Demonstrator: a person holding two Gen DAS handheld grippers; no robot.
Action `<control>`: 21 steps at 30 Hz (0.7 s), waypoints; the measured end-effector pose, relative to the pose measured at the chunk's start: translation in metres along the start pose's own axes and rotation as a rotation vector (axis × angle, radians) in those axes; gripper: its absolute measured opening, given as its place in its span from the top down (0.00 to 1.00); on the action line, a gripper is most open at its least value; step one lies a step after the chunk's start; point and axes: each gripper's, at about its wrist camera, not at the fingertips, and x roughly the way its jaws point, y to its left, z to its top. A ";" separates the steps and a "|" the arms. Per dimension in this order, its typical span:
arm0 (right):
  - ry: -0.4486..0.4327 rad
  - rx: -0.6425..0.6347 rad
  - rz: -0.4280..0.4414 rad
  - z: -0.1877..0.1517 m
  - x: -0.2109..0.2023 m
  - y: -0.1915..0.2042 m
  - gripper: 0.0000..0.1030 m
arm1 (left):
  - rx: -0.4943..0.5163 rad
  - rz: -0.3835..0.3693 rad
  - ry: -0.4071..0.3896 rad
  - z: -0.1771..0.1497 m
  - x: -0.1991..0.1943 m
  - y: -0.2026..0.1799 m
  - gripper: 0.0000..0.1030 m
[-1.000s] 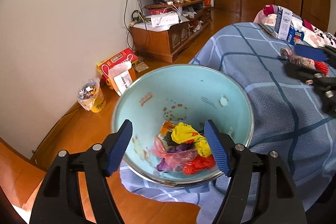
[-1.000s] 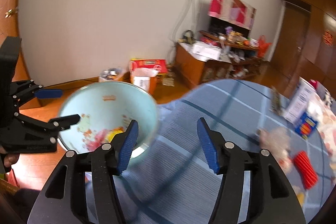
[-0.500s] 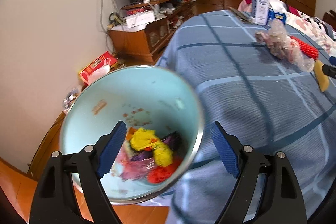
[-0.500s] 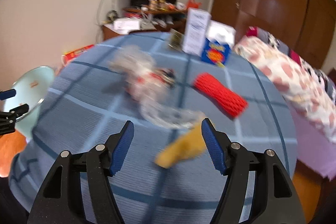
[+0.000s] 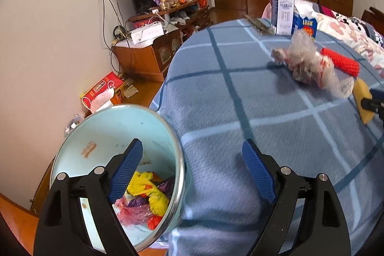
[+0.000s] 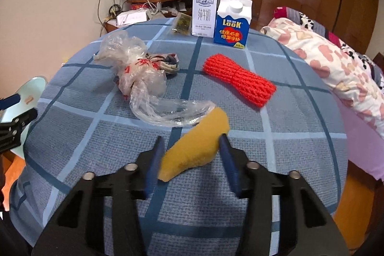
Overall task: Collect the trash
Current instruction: 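Grasp the clear red-printed plastic bag with the left tool while the right tool grasps the yellow sponge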
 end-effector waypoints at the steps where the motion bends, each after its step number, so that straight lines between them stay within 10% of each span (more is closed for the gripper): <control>1: 0.000 -0.003 0.006 0.000 -0.001 0.000 0.65 | -0.001 -0.005 -0.004 0.003 -0.001 -0.002 0.19; 21: -0.124 0.054 -0.049 -0.003 -0.028 -0.063 0.74 | 0.132 -0.126 -0.062 0.058 -0.003 -0.127 0.21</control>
